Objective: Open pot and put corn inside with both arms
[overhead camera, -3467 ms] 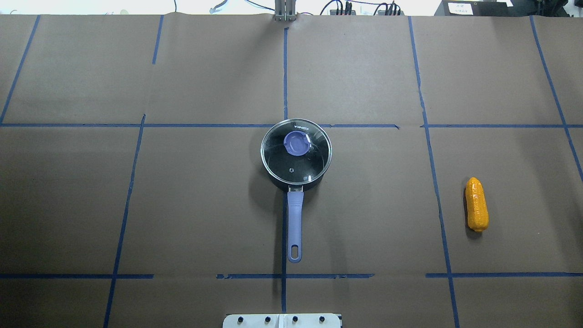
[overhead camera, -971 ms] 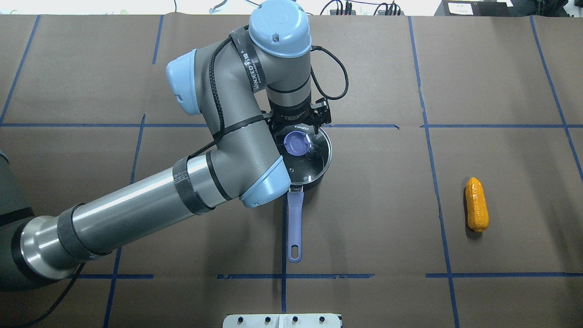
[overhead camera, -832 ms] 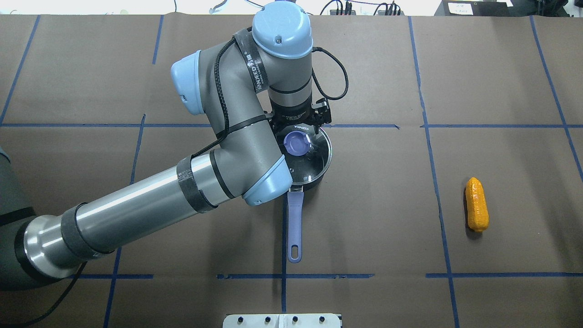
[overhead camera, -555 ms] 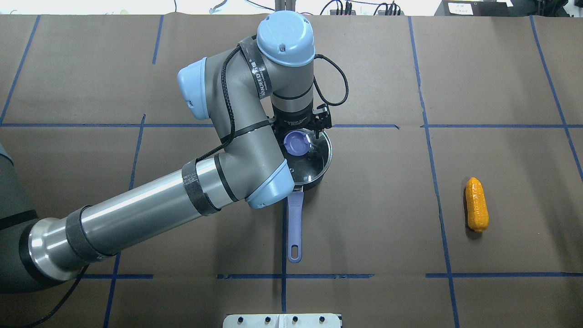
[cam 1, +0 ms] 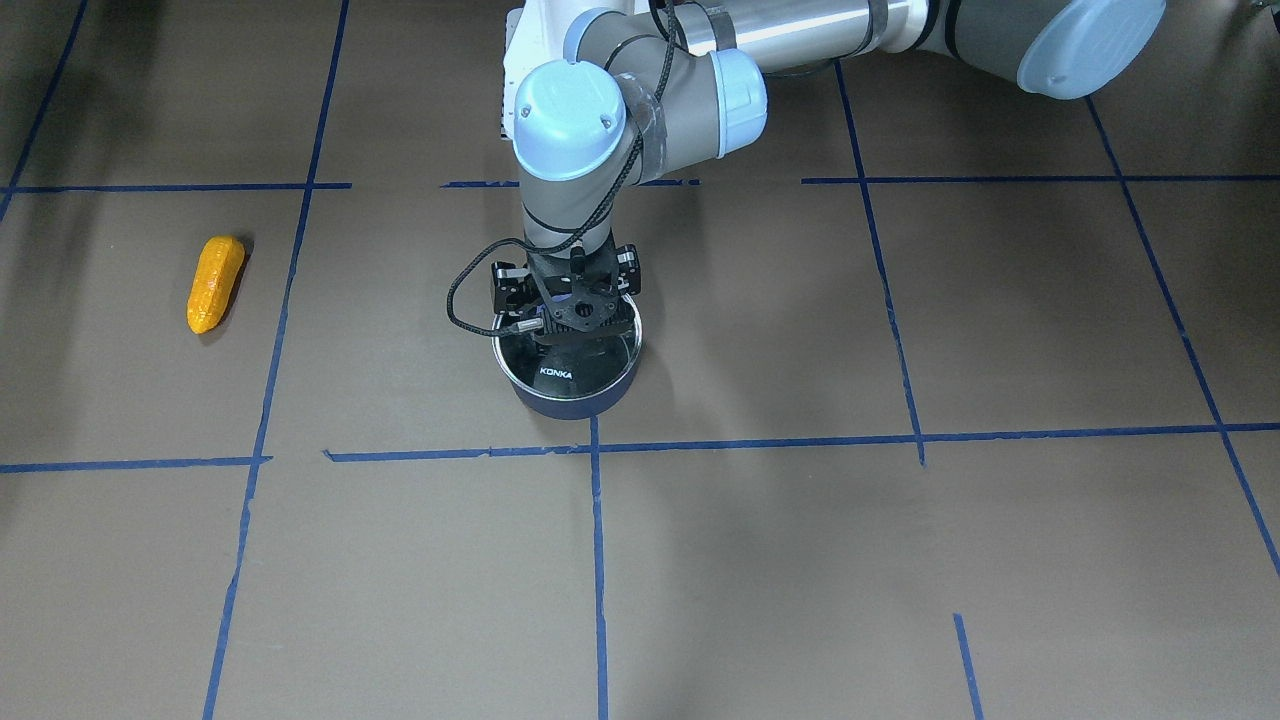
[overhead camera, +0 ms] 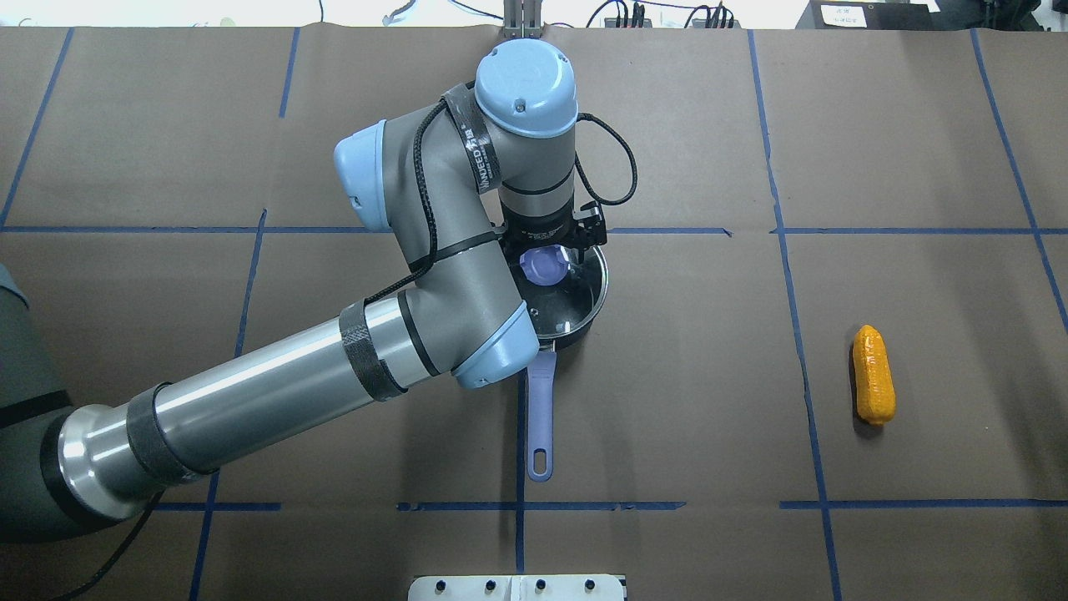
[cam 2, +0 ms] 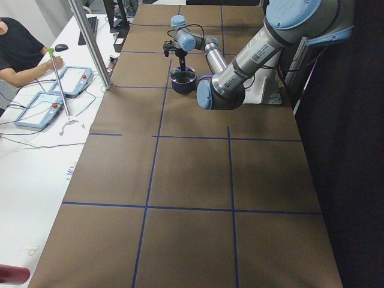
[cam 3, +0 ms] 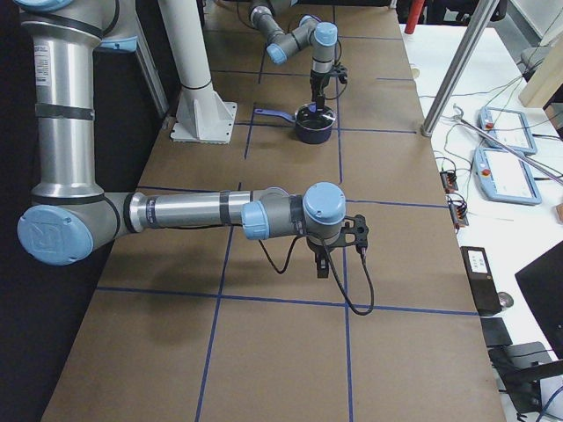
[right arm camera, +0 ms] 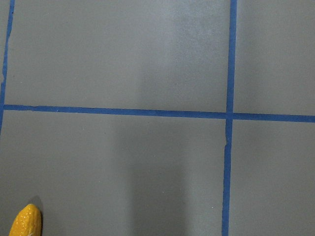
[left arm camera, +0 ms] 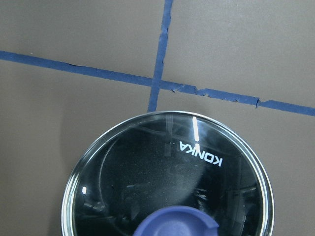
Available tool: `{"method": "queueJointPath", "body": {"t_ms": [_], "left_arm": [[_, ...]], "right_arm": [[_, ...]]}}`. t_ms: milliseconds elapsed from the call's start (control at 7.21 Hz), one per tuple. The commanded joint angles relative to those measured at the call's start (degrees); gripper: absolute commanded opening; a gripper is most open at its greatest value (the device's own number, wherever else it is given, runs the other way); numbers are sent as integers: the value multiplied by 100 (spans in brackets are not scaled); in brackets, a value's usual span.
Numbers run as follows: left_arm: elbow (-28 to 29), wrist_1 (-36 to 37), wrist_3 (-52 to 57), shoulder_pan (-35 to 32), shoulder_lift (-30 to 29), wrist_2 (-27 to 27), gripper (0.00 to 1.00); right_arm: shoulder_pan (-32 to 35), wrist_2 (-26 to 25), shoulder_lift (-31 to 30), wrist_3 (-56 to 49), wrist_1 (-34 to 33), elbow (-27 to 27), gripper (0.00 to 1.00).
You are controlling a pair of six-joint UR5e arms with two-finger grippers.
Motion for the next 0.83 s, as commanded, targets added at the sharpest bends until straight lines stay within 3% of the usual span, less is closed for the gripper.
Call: {"method": "queueJointPath", "body": {"t_ms": [0, 139, 277, 416, 555, 693], "left_arm": [[34, -23, 0, 16, 5, 31, 97], [34, -23, 9, 25, 5, 75, 86], [25, -23, 0, 25, 5, 75, 68], [-19, -23, 0, 16, -3, 75, 38], [-28, -23, 0, 16, 5, 75, 16], [-237, 38, -8, -10, 5, 84, 7]], "right_arm": [[-9, 0, 17, 6, 2, -9, 100], [0, 0, 26, 6, -7, -9, 100], [0, 0, 26, 6, -7, -9, 100], [0, 0, 34, 6, -7, -9, 100], [0, 0, 34, 6, -7, -9, 100], [-9, 0, 34, 6, -7, 0, 100]]}}
